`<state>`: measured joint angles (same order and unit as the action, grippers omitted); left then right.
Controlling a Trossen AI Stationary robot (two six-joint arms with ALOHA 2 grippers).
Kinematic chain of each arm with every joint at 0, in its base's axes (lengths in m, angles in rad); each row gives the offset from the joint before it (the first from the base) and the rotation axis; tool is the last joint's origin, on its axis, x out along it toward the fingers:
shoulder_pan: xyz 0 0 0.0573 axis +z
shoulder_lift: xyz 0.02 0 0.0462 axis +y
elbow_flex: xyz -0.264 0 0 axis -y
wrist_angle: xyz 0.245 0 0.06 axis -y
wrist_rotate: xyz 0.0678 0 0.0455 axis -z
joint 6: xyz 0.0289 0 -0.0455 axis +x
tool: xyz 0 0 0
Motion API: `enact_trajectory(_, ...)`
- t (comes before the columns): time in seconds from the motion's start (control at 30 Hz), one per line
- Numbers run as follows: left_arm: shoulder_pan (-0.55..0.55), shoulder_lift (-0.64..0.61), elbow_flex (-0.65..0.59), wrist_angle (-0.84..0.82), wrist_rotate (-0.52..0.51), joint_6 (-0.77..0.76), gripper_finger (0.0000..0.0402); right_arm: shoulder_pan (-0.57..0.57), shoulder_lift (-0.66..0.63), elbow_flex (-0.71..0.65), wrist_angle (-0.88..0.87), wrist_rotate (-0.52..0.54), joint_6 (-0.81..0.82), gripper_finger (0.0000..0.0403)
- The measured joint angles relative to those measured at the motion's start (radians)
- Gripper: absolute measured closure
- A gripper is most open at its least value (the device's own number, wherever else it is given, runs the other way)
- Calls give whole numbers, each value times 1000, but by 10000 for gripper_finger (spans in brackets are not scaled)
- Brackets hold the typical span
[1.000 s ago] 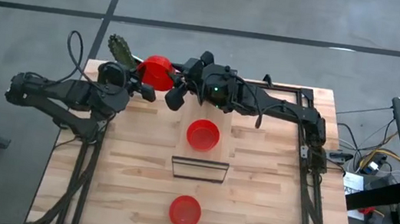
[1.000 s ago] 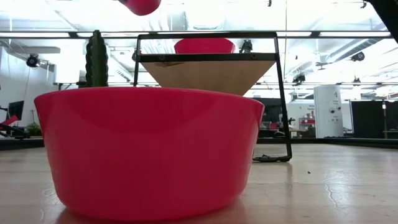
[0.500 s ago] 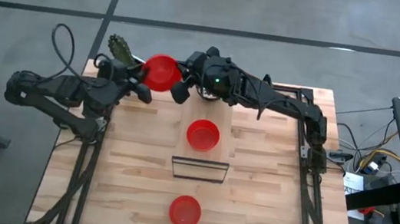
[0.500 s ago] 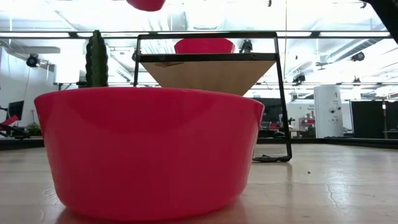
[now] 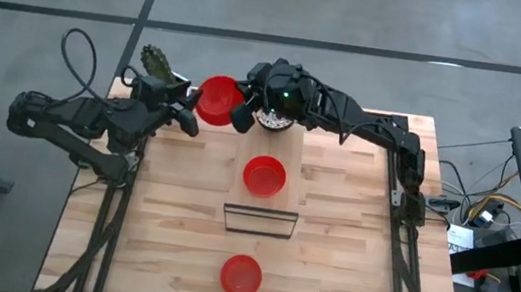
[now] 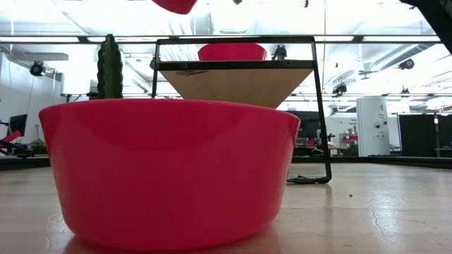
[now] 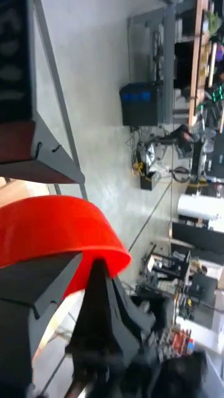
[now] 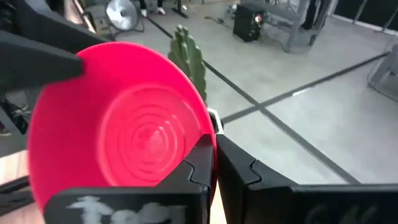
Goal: Pick & Place Mini bowls
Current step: Stack the top red bowl on top of the other red bowl on the shelf
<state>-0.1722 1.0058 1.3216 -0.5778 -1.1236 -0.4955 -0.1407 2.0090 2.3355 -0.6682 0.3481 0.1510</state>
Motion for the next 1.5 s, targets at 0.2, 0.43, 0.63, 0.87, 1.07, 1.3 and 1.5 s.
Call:
enact_trajectory(0.2,0,0,0,118,11,141,227,-13,0,1,-42,-3,6,393)
enact_trajectory(0.43,-1,-14,0,251,8,346,227,-21,-1,1,-115,-68,48,393)
enact_trajectory(0.63,-1,-25,0,306,8,394,227,-22,-4,1,-169,-98,73,394)
enact_trajectory(0.87,-1,-47,0,317,15,395,227,-29,-33,1,-300,-140,123,394)
enact_trajectory(1.07,-2,-61,0,316,15,386,227,-28,-77,0,-351,-147,167,394)
enact_trajectory(1.3,-2,-61,0,316,19,366,227,-33,-126,1,-512,-223,250,394)
enact_trajectory(1.5,-2,-60,-1,316,20,354,227,-32,-135,1,-622,-340,317,394)
